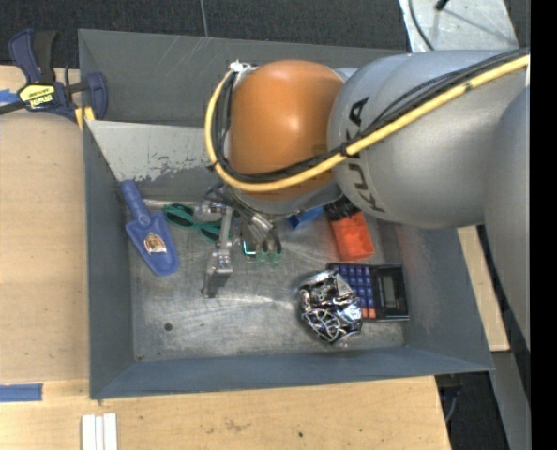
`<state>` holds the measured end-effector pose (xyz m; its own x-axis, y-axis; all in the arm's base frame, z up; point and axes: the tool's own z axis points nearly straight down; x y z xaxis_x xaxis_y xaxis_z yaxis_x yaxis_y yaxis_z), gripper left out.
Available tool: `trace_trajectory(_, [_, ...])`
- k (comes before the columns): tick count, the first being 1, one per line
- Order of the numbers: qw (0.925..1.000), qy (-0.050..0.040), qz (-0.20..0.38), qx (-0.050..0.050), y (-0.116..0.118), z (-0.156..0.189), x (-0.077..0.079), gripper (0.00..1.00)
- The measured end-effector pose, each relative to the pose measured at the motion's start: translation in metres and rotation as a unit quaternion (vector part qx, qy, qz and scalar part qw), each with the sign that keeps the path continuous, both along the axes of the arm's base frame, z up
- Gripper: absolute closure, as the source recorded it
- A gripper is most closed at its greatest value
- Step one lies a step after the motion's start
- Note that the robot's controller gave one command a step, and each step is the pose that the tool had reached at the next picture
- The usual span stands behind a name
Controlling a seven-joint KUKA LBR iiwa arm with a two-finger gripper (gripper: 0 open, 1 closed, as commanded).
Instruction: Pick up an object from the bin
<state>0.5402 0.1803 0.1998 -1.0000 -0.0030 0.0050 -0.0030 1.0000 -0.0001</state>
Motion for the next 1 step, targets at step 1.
trace_trajectory(1, [1.0,-0.0038,-0.002,0.001,-0.0009,0.0039,0.002,0.0])
